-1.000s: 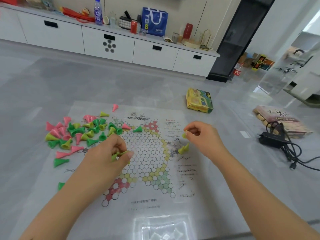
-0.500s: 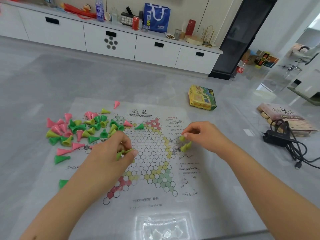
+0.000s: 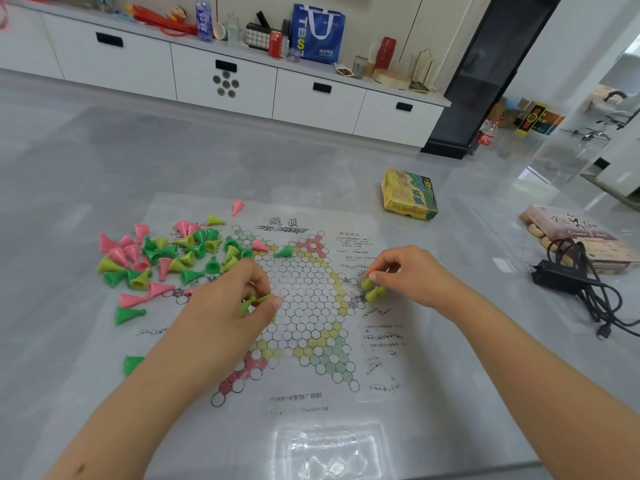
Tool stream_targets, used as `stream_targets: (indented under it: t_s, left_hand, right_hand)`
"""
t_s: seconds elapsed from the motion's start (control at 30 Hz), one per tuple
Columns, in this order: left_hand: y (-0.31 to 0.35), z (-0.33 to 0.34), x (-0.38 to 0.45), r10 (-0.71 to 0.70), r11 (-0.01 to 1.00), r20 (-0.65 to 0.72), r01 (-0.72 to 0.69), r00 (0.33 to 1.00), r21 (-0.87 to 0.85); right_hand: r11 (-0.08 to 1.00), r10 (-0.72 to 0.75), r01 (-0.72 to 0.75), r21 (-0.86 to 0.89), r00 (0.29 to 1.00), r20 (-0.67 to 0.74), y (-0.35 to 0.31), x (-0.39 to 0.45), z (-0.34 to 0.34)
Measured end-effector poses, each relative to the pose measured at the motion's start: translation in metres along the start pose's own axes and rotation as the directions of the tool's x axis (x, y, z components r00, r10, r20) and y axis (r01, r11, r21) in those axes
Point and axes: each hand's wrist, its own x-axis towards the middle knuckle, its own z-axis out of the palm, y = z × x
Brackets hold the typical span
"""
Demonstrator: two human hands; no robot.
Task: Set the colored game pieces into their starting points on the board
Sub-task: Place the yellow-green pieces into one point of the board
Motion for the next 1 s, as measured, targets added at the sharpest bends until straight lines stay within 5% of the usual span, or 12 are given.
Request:
stream_targets:
  t_s: [0.5,0.6,0.73,0.87,1.0]
  left_hand:
    - [-0.003,-0.005,0.000,-0.031,0.999,0.000,0.031,1.000,0.011]
    - [0.000,-0.005,0.001,-0.052,0.999,-0.010,0.052,0.999,0.006]
    - [0.002,-0.003,0.002,-0.147,0.980,-0.023,0.142,0.989,-0.141]
    - [0.000,-0.006,0.003,-0.262,0.904,-0.021,0.237,0.965,-0.356]
    - [0.000,-0.009,0.000,-0.271,0.901,-0.012,0.250,0.962,-0.355]
  right_hand:
    - [1.000,-0.006,0.005,-0.024,1.000,-0.017,-0.003,-0.004,-0.006]
    - [0.981,-0.195,0.190,-0.047,0.957,-0.214,-0.026,-0.018,-0.004]
    - [0.846,-0.531,0.533,-0.004,0.841,-0.105,-0.077,-0.049,0.032]
    - [0.802,-0.525,0.570,0.177,0.815,-0.245,-0.096,-0.056,0.064]
    - [0.762,-0.459,0.561,0.324,0.820,-0.341,-0.101,-0.059,0.078]
